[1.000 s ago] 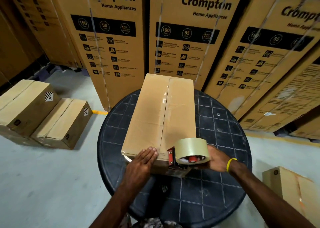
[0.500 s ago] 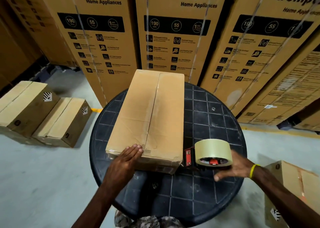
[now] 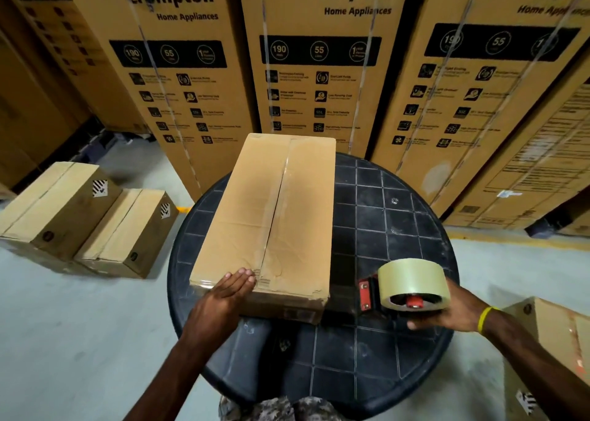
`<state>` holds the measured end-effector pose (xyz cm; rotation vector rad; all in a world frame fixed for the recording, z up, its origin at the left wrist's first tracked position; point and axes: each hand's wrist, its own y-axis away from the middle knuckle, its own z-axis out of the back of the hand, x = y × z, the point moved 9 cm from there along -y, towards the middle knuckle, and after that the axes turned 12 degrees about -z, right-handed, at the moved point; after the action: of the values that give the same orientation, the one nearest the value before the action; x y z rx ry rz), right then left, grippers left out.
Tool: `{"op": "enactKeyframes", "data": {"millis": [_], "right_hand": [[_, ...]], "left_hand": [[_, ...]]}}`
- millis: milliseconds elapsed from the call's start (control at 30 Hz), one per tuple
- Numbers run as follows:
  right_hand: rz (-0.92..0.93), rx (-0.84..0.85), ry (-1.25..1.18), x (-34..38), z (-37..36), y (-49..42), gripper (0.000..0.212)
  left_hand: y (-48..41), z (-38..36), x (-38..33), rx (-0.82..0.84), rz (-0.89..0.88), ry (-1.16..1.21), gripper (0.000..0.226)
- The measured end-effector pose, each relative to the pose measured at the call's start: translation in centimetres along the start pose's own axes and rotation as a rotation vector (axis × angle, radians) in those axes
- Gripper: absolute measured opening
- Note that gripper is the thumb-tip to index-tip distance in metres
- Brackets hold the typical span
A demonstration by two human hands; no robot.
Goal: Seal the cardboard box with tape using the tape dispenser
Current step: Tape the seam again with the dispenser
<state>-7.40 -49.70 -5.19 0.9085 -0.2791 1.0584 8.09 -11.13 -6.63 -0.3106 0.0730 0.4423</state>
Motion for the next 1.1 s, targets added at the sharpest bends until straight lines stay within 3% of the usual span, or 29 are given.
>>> {"op": "enactKeyframes", "data": {"millis": [167,233,300,400,533,700,933,1033,1100], "right_hand": [[-0.033,-0.008,0.075,-1.9,-1.6,-1.0,0.061],[-0.045,-0.038,0.106,-3.2,-1.9,-1.5,0.063],[-0.054,-0.066,0.104,-3.6,-2.1,-1.7,0.062],[-0.048,-0.072,0.133,-4.2,-2.7,-2.1,0.060],[-0.033,-0.096,0.142,-4.5,-3.0,-2.5,0.061],[-0.089,-0.095,0.177,-4.5,-3.1,-2.3,0.053],[-0.235,-0.102,0.311,-4.4,-4.6,-3.2,0.061],[-0.431,0.018,0.452,-7.9,-6.2,-2.4,0.054],[-0.559,0.087,0.314,-11.2,-8.0,-1.1,0.038]], "left_hand": [[-1.1,0.9,-0.6,0.196,0.137,-0.047,0.082],[-4.2,2.8,-3.1,0.210,0.128,-0.018,0.060],[-8.3,2.8,-7.1,0.204,0.011,0.072,0.040],[-13.1,-0.5,-11.4,0.313,-0.034,0.266,0.036],[-14.7,-4.5,-11.3,0.419,0.036,0.229,0.031],[-14.8,-5.5,-10.3,0.325,0.054,0.367,0.010],[-14.4,-4.4,-10.8,0.115,0.054,0.322,0.010],[-14.1,-4.7,-10.6,0.133,0.080,0.391,0.036],[-14.2,-5.3,-10.6,0.249,0.092,0.359,0.030]]}}
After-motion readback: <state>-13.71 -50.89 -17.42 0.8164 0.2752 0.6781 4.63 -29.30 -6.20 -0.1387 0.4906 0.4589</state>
